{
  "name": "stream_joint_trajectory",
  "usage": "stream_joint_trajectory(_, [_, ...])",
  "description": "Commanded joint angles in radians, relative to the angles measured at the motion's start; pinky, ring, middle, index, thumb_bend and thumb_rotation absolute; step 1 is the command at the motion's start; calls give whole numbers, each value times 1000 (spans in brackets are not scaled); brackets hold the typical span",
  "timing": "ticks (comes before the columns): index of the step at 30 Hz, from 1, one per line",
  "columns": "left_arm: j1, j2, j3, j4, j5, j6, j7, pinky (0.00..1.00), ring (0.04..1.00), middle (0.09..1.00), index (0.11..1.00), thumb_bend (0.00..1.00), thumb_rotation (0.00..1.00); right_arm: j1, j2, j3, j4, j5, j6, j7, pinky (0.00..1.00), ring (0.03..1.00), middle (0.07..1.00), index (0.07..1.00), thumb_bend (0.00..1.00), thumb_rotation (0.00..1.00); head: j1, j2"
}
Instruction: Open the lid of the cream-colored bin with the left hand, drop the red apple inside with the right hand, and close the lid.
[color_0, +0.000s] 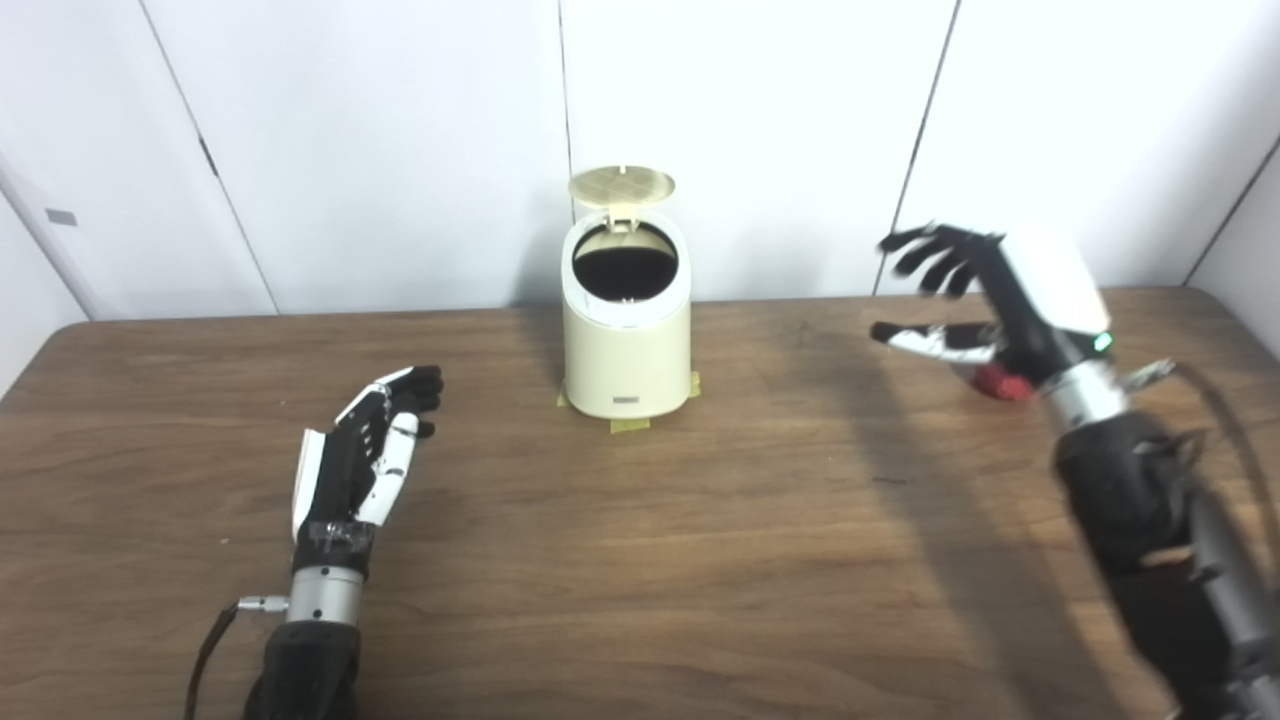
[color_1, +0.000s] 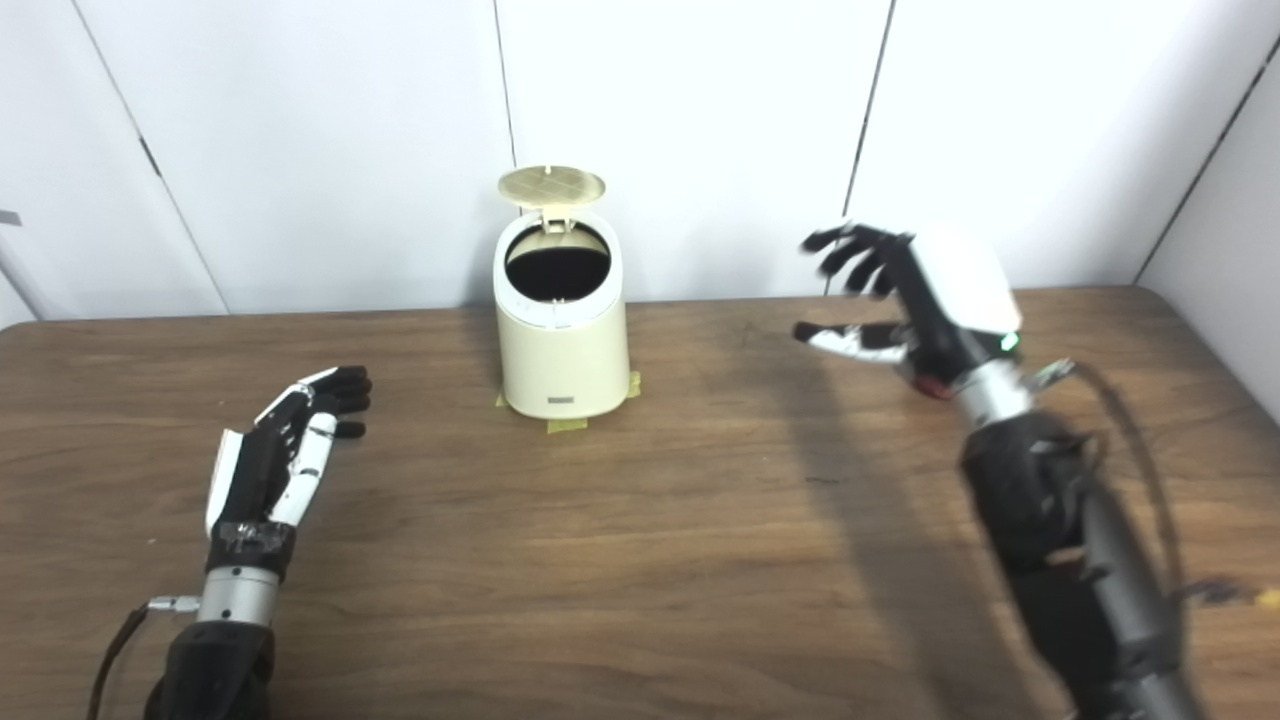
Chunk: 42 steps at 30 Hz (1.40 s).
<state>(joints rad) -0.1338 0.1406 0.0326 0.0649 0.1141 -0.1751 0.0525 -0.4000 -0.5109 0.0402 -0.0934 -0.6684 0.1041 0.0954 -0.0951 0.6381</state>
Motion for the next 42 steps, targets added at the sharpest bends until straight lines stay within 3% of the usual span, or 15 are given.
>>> stream_joint_trajectory(1, [-28,0,-1,-24,4,-32,0,670,747,754,746,185,747,-78,-49,9,-43,-33,91,99,568,711,772,768,872,330,-3,0])
stream_joint_trajectory(5, [-28,7,-9,-27,35,-36,3,665,744,755,748,183,779,-128,-128,52,-30,-89,224,285,596,803,859,824,914,307,-9,1])
stream_joint_trajectory(8, [-25,11,-13,-27,66,-37,10,647,731,747,743,181,827,-152,-171,81,33,-110,252,340,607,836,890,839,936,302,-9,2])
stream_joint_trajectory(13, [-25,6,-12,-18,70,-49,13,640,722,735,732,186,817,-181,-209,108,202,-101,210,318,637,857,908,845,990,318,-8,2])
stream_joint_trajectory(18, [-28,4,-21,-16,63,-57,6,643,728,744,736,178,792,-207,-212,138,306,-113,212,313,681,882,916,854,971,322,-8,3])
stream_joint_trajectory(22, [-27,6,-26,-22,68,-51,4,646,736,751,740,181,791,-236,-223,196,388,-151,188,307,691,878,908,852,977,380,-7,3])
stream_joint_trajectory(25, [-26,8,-25,-17,73,-60,9,644,736,751,737,184,807,-257,-219,222,457,-146,155,293,717,884,903,846,989,367,-6,3])
stream_joint_trajectory(35, [-21,12,-29,-20,89,-67,10,631,725,736,728,174,784,-272,-190,229,519,-127,159,256,726,878,908,841,964,312,2,6])
stream_joint_trajectory(42, [-14,10,-31,-36,111,-47,11,618,716,729,722,185,775,-315,-178,246,606,-118,110,192,666,835,888,847,948,293,9,11])
